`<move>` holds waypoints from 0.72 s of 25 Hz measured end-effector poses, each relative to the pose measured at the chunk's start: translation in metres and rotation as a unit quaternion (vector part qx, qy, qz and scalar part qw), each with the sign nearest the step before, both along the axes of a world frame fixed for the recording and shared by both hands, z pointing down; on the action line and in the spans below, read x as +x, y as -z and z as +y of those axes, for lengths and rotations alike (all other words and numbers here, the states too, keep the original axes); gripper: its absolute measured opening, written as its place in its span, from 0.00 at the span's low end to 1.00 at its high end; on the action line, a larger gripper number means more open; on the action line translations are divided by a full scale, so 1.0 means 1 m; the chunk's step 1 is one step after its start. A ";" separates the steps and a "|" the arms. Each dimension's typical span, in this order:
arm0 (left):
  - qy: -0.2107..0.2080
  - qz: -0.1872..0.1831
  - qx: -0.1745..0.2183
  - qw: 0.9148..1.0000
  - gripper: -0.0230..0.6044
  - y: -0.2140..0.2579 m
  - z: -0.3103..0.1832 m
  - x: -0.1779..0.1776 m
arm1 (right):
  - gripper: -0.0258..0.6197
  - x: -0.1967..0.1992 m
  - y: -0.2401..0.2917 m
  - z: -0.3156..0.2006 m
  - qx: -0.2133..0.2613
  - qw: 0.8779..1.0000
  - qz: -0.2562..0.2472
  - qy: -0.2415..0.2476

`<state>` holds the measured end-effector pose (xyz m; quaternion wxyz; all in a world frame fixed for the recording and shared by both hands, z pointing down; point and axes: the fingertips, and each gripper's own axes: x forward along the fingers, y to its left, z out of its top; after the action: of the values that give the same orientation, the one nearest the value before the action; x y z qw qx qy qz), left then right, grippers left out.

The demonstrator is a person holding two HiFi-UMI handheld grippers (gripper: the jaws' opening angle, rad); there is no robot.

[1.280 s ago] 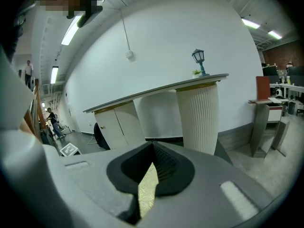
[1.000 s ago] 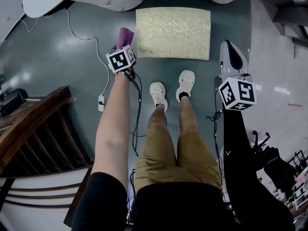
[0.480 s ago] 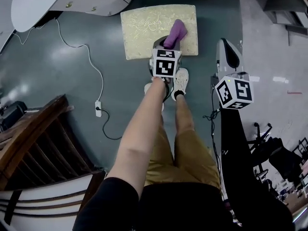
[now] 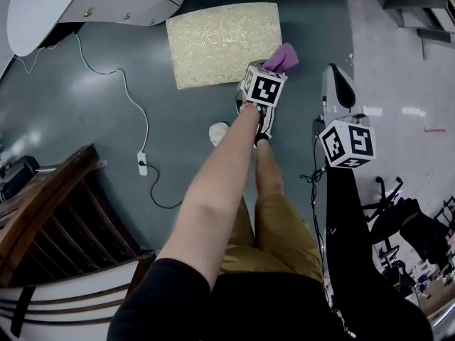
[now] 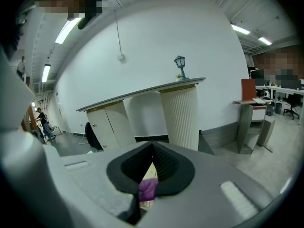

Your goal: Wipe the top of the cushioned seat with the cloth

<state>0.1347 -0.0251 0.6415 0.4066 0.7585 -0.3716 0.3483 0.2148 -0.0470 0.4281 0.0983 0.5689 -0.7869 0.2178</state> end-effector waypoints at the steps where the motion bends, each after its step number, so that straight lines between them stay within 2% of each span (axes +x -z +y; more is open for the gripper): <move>1: 0.005 -0.002 0.005 1.000 0.18 0.000 -0.001 -0.008 | 0.04 -0.003 0.000 0.000 0.000 1.000 -0.001 0.002; 5: 0.039 -0.028 0.019 0.999 0.18 -0.001 -0.006 -0.057 | 0.04 -0.020 0.002 -0.001 0.004 1.000 -0.006 0.009; 10: 0.076 -0.067 0.017 0.995 0.18 -0.003 0.002 -0.136 | 0.04 -0.049 0.006 0.000 0.010 1.000 -0.012 0.022; 14: 0.105 -0.081 0.014 0.991 0.18 -0.007 0.012 -0.196 | 0.04 -0.077 0.008 0.005 0.013 0.999 -0.012 0.033; 18: 0.102 -0.096 0.019 0.990 0.18 -0.006 0.020 -0.243 | 0.04 -0.102 0.013 0.011 0.016 0.999 -0.007 0.041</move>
<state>-0.1080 -0.0056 0.6474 0.3876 0.6873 -0.4909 0.3693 0.1131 -0.0358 0.4155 0.0919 0.5360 -0.8138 0.2049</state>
